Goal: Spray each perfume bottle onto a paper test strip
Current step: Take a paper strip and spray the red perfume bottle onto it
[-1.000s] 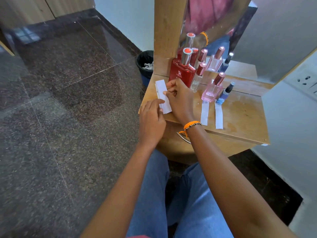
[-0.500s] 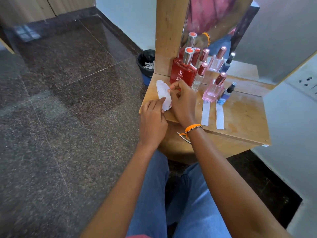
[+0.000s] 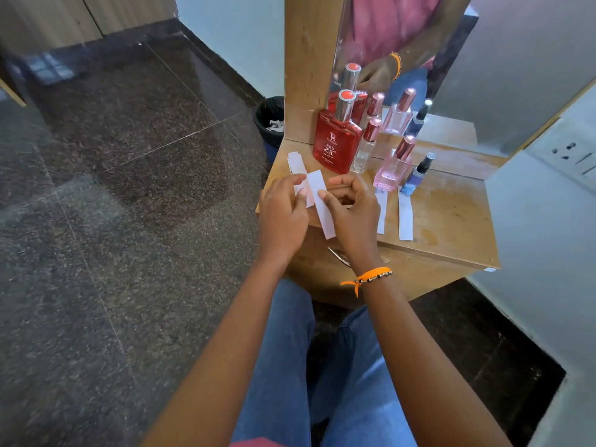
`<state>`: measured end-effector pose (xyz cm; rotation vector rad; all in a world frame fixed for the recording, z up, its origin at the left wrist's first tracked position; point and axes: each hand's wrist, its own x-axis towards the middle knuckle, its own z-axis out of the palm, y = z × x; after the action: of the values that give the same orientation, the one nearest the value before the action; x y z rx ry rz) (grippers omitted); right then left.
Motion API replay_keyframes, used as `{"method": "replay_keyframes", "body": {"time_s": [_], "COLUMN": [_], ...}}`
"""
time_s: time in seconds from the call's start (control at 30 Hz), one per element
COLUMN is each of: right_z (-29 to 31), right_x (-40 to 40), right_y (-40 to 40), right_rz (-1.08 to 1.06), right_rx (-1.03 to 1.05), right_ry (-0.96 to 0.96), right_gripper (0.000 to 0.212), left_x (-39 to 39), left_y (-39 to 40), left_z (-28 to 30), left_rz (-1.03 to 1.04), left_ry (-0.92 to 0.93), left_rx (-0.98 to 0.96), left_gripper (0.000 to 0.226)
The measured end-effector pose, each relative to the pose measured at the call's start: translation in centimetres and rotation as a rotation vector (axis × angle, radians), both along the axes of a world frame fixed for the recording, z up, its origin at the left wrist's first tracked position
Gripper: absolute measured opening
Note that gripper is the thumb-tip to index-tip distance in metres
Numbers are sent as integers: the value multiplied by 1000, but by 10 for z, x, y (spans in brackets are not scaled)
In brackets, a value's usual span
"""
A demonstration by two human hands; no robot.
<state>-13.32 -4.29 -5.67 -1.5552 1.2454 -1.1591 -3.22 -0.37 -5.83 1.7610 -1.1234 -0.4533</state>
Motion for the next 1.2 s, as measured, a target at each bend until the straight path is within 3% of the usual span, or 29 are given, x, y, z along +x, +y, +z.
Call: {"method": "replay_keyframes", "body": {"time_s": [0.23,0.33,0.43,0.57,0.7,0.93,1.2], "right_z": [5,19,39,63,65,59,62], "right_x": [-9,-13,-8,5,15,20,8], "right_y": [4,-6,-28,-49,-59,-66,-48], "right_rz": [9,-94,-200,-202,-150,-154,-153], "right_rx": [1,-183,-339,-345,-313,-271,-266], "right_ry": [72,230,471,658,777,825,704], "right_gripper": [15,12,26,43,37,30,24], "left_x": [-4,0,2,1,2,6,2], "left_y": [-9,-12,-13,-16,-17,-18,-13], "left_z": [14,15,16,19,19,16,21], "left_rz": [-20,-7,-2,-4,-6,-7,28], "left_ry": [308,322,345,380,422,501,523], "left_rx": [98,121,130,145,147,155,126], "left_gripper": [17,17,19,20,19,12,13]}}
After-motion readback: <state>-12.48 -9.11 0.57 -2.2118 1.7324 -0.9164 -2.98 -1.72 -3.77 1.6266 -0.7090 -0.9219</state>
